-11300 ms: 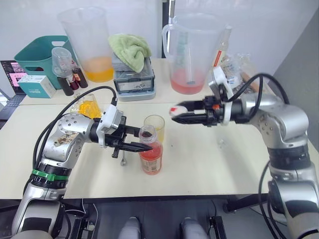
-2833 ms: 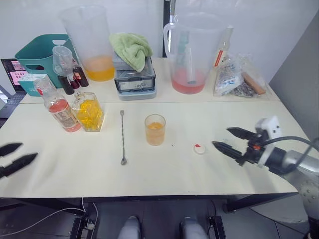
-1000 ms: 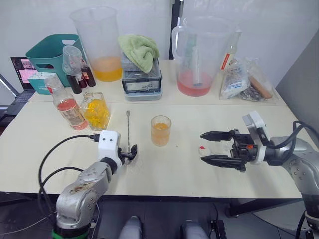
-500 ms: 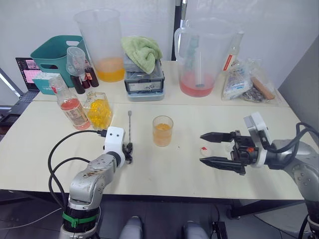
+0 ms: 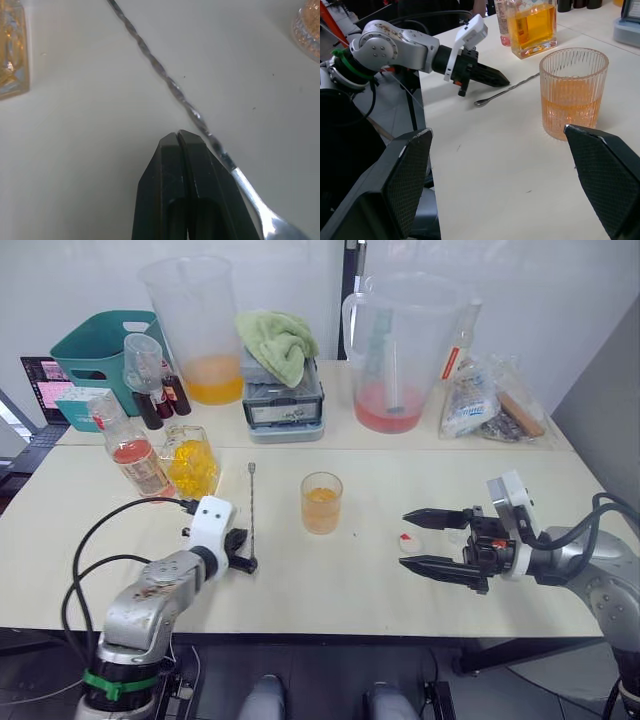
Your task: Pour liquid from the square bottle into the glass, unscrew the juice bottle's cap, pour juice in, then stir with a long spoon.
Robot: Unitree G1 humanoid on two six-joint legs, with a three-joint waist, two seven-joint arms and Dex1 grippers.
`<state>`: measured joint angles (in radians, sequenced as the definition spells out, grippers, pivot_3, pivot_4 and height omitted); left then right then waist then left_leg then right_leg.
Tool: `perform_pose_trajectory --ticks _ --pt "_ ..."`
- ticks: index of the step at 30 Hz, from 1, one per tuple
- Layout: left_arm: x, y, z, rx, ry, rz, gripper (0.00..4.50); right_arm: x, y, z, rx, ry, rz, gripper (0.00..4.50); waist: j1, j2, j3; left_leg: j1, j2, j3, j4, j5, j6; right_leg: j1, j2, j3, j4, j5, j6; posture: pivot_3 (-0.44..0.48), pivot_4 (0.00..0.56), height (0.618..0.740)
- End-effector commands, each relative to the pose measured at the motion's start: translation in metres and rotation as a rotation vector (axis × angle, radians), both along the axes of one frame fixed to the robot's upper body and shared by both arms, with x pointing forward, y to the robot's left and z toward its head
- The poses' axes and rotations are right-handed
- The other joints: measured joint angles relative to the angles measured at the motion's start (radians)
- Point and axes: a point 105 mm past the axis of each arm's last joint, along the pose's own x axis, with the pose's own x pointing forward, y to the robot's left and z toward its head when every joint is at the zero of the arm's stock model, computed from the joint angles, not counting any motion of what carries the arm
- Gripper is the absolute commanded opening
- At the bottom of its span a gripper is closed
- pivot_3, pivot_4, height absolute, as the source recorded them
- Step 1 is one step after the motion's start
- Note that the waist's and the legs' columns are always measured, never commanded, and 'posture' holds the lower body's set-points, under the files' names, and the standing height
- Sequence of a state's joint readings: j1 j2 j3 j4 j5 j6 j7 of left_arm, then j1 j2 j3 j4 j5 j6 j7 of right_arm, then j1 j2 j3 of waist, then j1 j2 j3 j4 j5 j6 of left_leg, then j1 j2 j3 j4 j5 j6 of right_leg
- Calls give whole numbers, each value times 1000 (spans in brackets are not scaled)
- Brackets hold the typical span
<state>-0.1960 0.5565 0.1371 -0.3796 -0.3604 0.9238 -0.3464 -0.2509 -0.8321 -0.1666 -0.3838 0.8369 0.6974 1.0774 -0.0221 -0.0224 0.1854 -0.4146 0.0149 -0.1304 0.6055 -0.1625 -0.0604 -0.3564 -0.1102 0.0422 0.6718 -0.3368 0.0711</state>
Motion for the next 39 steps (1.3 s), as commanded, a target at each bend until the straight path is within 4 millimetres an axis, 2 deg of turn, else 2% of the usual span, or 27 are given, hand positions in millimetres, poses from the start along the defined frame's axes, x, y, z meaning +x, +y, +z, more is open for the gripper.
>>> perform_pose_trajectory --ticks 1,4,7,11,15,18,20,21,25,27,31,34,39 --pt "-12 14 21 -1 -56 -106 19 -1 0 7 0 -42 -3 4500 1 0 0 0 0 0 0 0 0 0 0 0 0 0 0 0 150 740" --pt "-21 25 24 30 -48 -171 19 0 0 5 0 -38 -6 4500 3 0 1 0 0 0 -1 0 0 0 0 0 -1 0 0 0 150 740" --pt "-22 14 37 -67 -57 -217 19 0 0 1 -6 -32 -11 4500 11 0 1 -1 0 0 -1 0 -1 0 0 0 -2 0 0 0 150 740" --pt "-18 -3 44 -189 -11 -209 19 -1 2 0 -2 -29 -11 4500 10 -2 2 -1 0 0 0 0 -1 1 -1 -1 -2 0 0 0 150 740" --pt "-9 -11 36 -262 65 -63 1140 -2 2 -1 -1 -27 -17 4500 3 -2 2 -1 0 0 1 -1 0 1 0 -1 -2 0 1 0 150 740" --pt "-8 -25 23 -219 167 34 2106 -3 3 0 0 -23 -19 4500 1 -3 3 -1 0 -1 1 -1 0 1 0 -1 -2 0 1 0 150 740" --pt "-8 -29 17 -167 224 94 2823 -4 3 0 1 -21 -20 4500 4 -4 3 -1 0 -1 2 -1 0 1 0 -1 -1 0 1 0 150 740" --pt "-9 -27 9 -89 268 122 3154 -4 4 0 3 -20 -20 4500 4 -4 3 -1 0 -1 2 -1 0 1 0 -1 -1 0 1 0 150 740" --pt "-7 -38 -4 -30 323 127 4483 -5 7 -1 10 -17 -21 4500 1 -4 3 0 0 0 1 -1 0 1 0 0 -1 0 1 0 150 740" --pt "-8 -35 -13 79 351 142 4483 -5 8 -1 20 -18 -21 4500 2 -3 3 0 0 0 1 -1 0 1 0 0 -1 0 1 0 150 740" --pt "-8 -36 -26 105 402 147 4483 -5 10 2 29 -26 -28 4500 2 0 1 1 -1 0 1 -1 0 3 0 0 -1 0 1 0 150 740" --pt "-10 -35 -33 94 435 158 3706 -4 11 4 37 -35 -36 4500 3 3 -1 3 -1 0 1 -1 0 3 0 0 -1 0 1 0 150 740" --pt "-12 -37 -37 68 456 147 2040 -3 12 4 42 -41 -46 4500 3 7 -4 4 -1 0 1 -1 0 4 0 1 -1 0 1 0 150 740"
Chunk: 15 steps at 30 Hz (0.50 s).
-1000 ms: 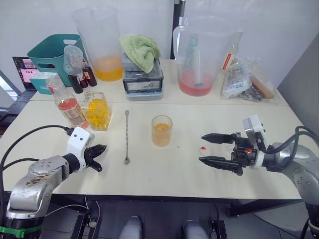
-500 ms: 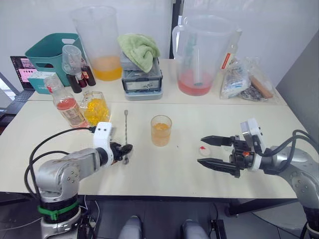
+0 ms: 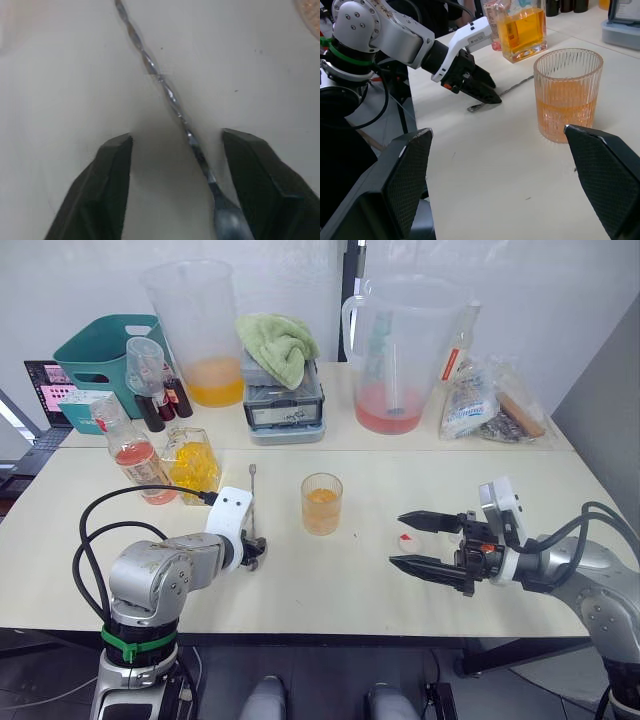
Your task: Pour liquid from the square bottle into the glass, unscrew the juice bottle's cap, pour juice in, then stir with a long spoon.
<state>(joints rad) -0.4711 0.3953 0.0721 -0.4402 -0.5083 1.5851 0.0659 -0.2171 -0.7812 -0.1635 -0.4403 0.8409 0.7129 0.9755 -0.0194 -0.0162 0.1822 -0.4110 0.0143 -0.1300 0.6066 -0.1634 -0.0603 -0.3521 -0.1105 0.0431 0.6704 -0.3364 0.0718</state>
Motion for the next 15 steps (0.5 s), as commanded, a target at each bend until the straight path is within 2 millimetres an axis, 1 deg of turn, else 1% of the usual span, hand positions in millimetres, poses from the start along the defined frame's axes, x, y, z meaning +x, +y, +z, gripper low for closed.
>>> perform_pose_trajectory --ticks 1,6,8,10,13,15 --pt "-11 2 -30 -10 139 12 1688 -2 4 10 17 -48 9 4500 1 1 0 0 0 0 0 0 0 0 0 0 0 0 0 0 150 740" --pt "-12 1 -28 -13 134 -4 53 0 5 12 23 -56 1 4500 3 1 -1 0 0 0 0 0 0 0 0 0 0 0 0 0 150 740" --pt "-11 3 -26 -6 128 -5 21 1 5 12 25 -58 -1 4500 4 1 -1 -1 0 0 0 0 0 0 0 0 -1 0 0 0 150 740" --pt "-8 11 -20 8 112 9 21 2 5 11 26 -59 -5 4500 4 1 -1 -1 0 0 0 0 0 0 0 0 -1 0 0 0 150 740" --pt "2 23 -2 23 41 14 21 3 5 11 27 -62 -15 4500 1 1 -1 0 0 0 0 0 0 0 0 0 -1 0 0 0 150 740" --pt "6 37 13 34 -18 -6 21 4 5 10 26 -63 -19 4500 -4 1 -1 0 0 0 -1 0 0 -1 0 0 -1 0 0 0 150 740"
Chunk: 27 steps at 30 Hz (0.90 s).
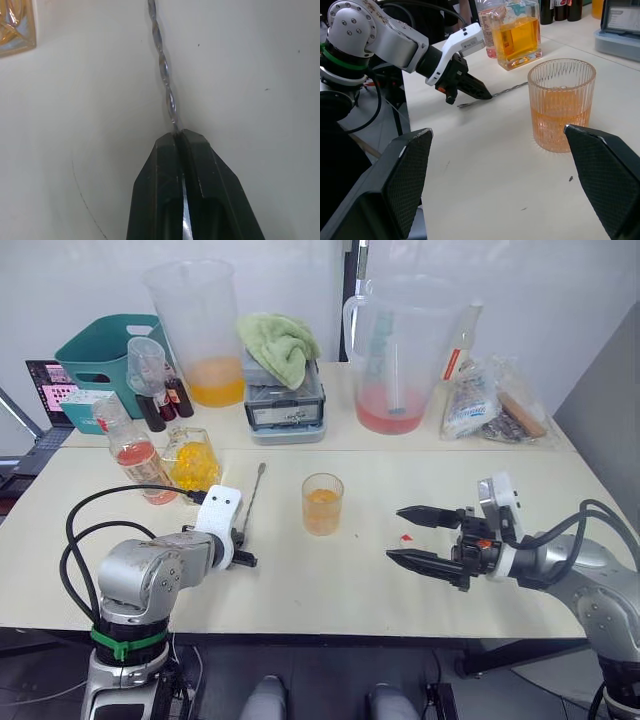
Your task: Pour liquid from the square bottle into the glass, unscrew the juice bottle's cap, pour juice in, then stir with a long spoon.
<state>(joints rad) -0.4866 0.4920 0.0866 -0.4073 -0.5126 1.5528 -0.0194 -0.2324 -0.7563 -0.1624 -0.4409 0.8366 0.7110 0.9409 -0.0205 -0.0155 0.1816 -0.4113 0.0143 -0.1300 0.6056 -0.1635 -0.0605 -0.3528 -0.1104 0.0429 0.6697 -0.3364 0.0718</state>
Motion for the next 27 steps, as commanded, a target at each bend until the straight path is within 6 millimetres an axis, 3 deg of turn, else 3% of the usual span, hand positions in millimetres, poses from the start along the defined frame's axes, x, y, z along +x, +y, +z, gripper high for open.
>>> perform_pose_trajectory --ticks 1,7,13,21,23,27 --pt "3 23 9 31 -36 -20 21 0 2 7 6 -45 6 4500 -6 0 0 0 0 0 0 0 0 0 0 0 0 0 0 0 150 740" --pt "-9 53 43 93 -178 -253 21 2 0 5 -3 -39 -6 4500 -19 -3 3 -5 1 0 -4 0 0 -5 0 0 -3 0 0 0 150 740" --pt "-34 67 51 126 -244 -608 21 4 0 4 -5 -42 -12 4500 -15 -3 4 -5 1 1 -8 0 -1 -7 0 0 -5 0 -1 0 150 740" --pt "-58 101 48 172 -219 -882 21 6 0 5 -12 -46 -14 4500 -16 -3 5 -5 2 1 -9 1 -1 -8 0 0 -5 0 -2 0 150 740" --pt "-71 112 35 220 -127 -979 21 7 0 5 -11 -46 -13 4500 -19 -4 5 -5 2 1 -10 1 -1 -8 0 0 -5 0 -2 0 150 740" --pt "-71 106 28 244 -133 -1064 21 8 1 5 -13 -47 -14 4500 -21 -3 6 -5 2 1 -12 1 -1 -9 0 0 -5 0 -2 0 150 740"
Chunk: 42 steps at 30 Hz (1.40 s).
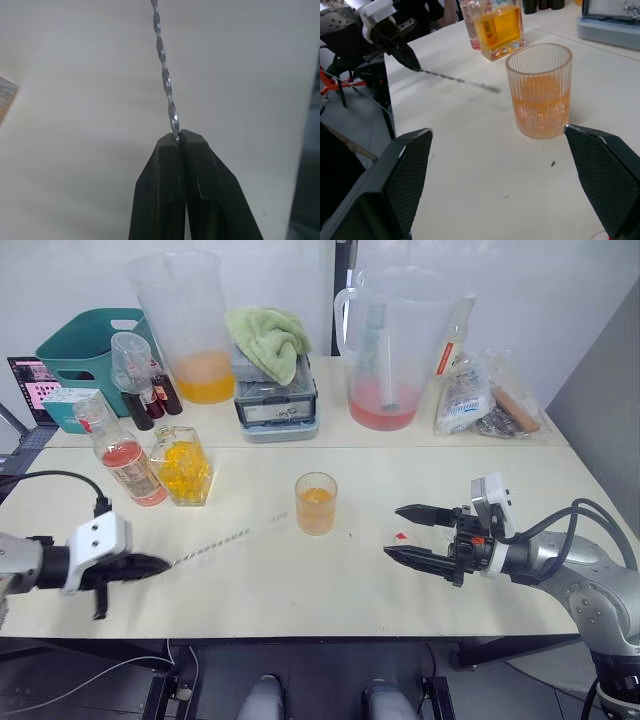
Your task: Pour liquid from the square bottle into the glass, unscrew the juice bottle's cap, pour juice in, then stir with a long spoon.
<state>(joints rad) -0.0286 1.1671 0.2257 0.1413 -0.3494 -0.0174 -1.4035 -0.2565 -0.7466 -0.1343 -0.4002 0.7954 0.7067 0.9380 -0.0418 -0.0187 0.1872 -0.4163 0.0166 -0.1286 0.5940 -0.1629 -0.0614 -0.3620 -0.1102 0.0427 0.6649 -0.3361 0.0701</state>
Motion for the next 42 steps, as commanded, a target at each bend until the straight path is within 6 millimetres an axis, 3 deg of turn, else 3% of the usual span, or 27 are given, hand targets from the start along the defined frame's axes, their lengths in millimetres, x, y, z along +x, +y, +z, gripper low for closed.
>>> perform_pose_trajectory --ticks 1,9,14,18,25,33,42 --pt "1 -8 -3 51 -23 -89 21 0 2 11 5 -60 11 4500 1 0 0 0 0 0 0 0 0 0 0 0 0 0 0 0 150 740" --pt "15 -13 -25 114 -32 -84 21 0 4 12 8 -61 11 4500 -1 0 0 0 0 0 0 0 0 0 0 0 2 0 0 0 150 740" --pt "18 -9 -31 101 -17 -67 1637 0 5 13 9 -62 13 4500 -3 0 0 0 0 0 0 0 0 -1 1 0 2 0 0 0 150 740" --pt "17 -13 -16 21 52 -49 2805 0 5 13 10 -61 12 4500 -4 0 0 0 0 0 0 0 0 -1 1 0 3 0 0 0 150 740" --pt "19 -10 -17 76 69 -25 2805 0 7 13 18 -61 12 4500 -3 0 0 0 0 0 0 0 0 -1 1 0 4 0 0 0 150 740" --pt "25 -3 -42 163 102 4 2805 -4 8 17 22 -65 16 4500 -2 1 0 1 0 0 1 0 0 -1 1 0 6 0 0 0 150 740" --pt "15 -12 -51 136 159 -73 33 -3 7 18 19 -69 6 4500 -3 2 -1 3 0 0 1 1 -1 -1 1 1 10 0 0 0 150 740"
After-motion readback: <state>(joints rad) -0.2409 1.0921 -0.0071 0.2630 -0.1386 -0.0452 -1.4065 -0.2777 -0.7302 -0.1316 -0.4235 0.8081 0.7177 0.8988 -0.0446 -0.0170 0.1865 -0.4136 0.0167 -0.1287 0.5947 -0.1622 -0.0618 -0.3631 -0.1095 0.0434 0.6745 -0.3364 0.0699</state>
